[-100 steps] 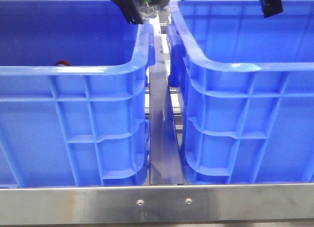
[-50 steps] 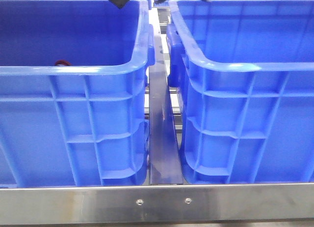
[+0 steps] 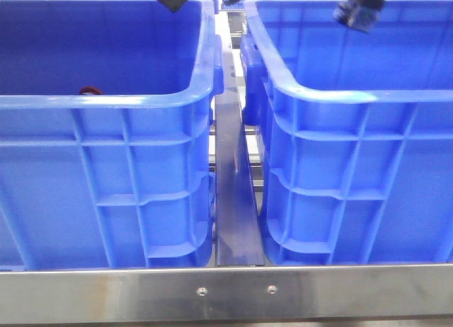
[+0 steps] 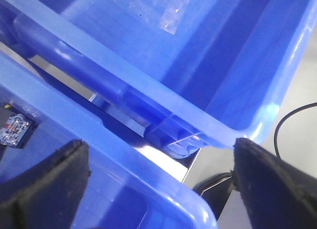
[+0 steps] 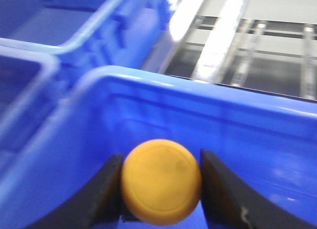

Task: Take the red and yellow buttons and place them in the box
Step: 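Move the yellow button into the empty bin and open the right gripper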

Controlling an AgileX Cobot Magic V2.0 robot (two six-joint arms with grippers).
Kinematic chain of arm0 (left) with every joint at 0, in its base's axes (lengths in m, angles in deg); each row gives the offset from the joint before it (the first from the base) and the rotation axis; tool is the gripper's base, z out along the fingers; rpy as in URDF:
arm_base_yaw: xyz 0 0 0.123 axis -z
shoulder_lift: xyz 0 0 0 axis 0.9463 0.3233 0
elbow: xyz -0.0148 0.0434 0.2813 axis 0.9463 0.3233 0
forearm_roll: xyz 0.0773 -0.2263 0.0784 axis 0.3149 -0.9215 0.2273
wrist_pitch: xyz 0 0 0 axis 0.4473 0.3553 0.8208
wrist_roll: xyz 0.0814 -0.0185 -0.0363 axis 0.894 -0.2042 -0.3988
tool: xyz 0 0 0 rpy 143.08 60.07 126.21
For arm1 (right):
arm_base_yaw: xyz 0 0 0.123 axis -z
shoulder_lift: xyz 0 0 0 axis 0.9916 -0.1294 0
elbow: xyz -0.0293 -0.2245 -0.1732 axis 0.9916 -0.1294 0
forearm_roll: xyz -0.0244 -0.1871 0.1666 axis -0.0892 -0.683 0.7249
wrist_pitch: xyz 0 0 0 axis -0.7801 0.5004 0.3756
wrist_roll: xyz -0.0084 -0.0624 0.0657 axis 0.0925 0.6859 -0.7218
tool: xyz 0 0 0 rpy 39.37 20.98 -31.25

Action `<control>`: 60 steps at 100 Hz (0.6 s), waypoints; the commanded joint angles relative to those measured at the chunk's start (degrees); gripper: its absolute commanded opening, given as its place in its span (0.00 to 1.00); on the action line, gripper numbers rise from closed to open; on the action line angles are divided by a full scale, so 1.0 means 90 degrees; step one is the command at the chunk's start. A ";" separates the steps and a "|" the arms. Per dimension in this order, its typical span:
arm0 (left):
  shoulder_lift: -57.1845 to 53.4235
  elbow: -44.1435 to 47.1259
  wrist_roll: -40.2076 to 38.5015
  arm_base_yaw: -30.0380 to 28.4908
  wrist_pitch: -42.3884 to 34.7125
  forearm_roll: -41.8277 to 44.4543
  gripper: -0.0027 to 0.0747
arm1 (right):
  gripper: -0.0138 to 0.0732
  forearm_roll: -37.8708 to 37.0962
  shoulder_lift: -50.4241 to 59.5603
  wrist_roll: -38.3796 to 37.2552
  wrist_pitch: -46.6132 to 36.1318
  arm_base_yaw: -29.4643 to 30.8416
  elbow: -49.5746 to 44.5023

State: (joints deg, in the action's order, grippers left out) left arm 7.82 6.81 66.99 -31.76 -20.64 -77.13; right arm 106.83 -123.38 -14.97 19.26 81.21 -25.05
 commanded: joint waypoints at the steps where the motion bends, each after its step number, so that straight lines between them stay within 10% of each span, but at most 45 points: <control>1: -0.0209 -0.0181 0.0010 0.0044 -0.0318 -0.0196 0.76 | 0.32 0.0192 -0.0017 0.0152 -0.0487 0.0011 0.0155; 60: -0.0209 -0.0181 0.0010 0.0044 -0.0356 -0.0196 0.76 | 0.31 0.0231 -0.1719 0.0152 -0.1498 0.0008 0.0739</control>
State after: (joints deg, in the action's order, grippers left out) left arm 7.82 6.81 66.99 -31.76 -20.83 -77.13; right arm 107.56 -139.69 -14.13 8.80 81.21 -21.23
